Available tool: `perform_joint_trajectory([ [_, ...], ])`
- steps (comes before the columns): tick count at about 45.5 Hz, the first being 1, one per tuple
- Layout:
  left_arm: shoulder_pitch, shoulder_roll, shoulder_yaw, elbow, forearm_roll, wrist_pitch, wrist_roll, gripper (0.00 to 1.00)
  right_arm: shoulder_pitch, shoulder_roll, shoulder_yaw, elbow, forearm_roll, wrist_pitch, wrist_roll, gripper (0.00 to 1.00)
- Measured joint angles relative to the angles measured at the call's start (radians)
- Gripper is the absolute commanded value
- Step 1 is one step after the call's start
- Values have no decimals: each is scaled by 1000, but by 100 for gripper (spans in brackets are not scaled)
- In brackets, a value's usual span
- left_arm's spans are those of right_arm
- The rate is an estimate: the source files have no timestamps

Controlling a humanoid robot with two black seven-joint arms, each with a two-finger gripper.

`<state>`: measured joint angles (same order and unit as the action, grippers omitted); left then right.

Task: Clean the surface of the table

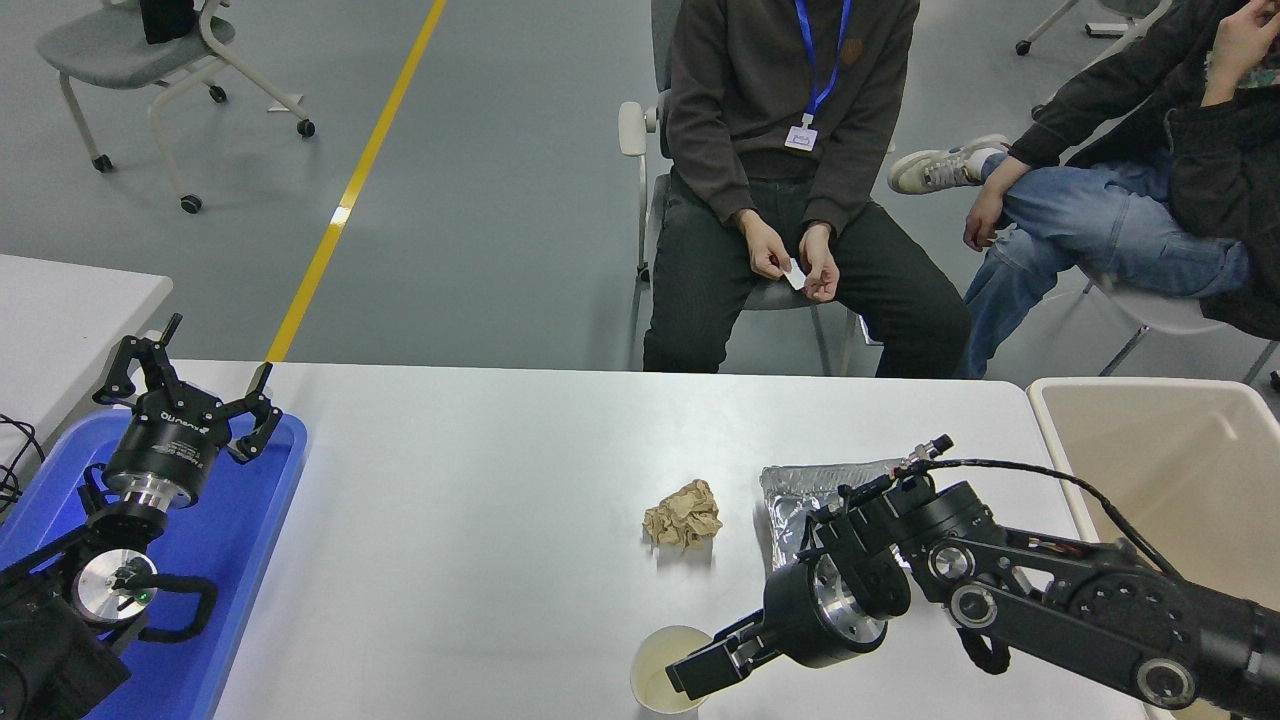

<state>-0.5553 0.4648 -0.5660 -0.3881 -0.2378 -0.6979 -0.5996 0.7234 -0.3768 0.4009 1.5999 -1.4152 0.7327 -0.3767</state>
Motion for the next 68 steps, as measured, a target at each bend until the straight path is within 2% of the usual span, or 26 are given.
perform_joint_trajectory([
  [25, 0, 0, 0, 0, 0, 0, 0, 100, -4, 83, -45, -101, -35, -79, -9, 98],
  [38, 0, 0, 0, 0, 0, 0, 0, 100, -7, 87, -68, -111, -70, -96, -2, 85],
  [43, 0, 0, 0, 0, 0, 0, 0, 100, -7, 89, -74, -112, -80, -99, 0, 73],
  [44, 0, 0, 0, 0, 0, 0, 0, 100, -7, 89, -75, -112, -82, -99, 0, 68],
  [45, 0, 0, 0, 0, 0, 0, 0, 100, -7, 89, -75, -113, -85, -100, 0, 58],
  [47, 0, 0, 0, 0, 0, 0, 0, 100, -7, 90, -77, -113, -93, -101, 1, 34],
  [48, 0, 0, 0, 0, 0, 0, 0, 100, -7, 90, -77, -113, -96, -101, 1, 26],
  [53, 0, 0, 0, 0, 0, 0, 0, 100, -3, 90, -80, -113, -111, -102, 2, 14],
  [55, 0, 0, 0, 0, 0, 0, 0, 100, -2, 90, -81, -113, -116, -102, 2, 1],
  [68, 0, 0, 0, 0, 0, 0, 0, 100, 12, 84, -105, -114, -124, -100, 2, 0],
])
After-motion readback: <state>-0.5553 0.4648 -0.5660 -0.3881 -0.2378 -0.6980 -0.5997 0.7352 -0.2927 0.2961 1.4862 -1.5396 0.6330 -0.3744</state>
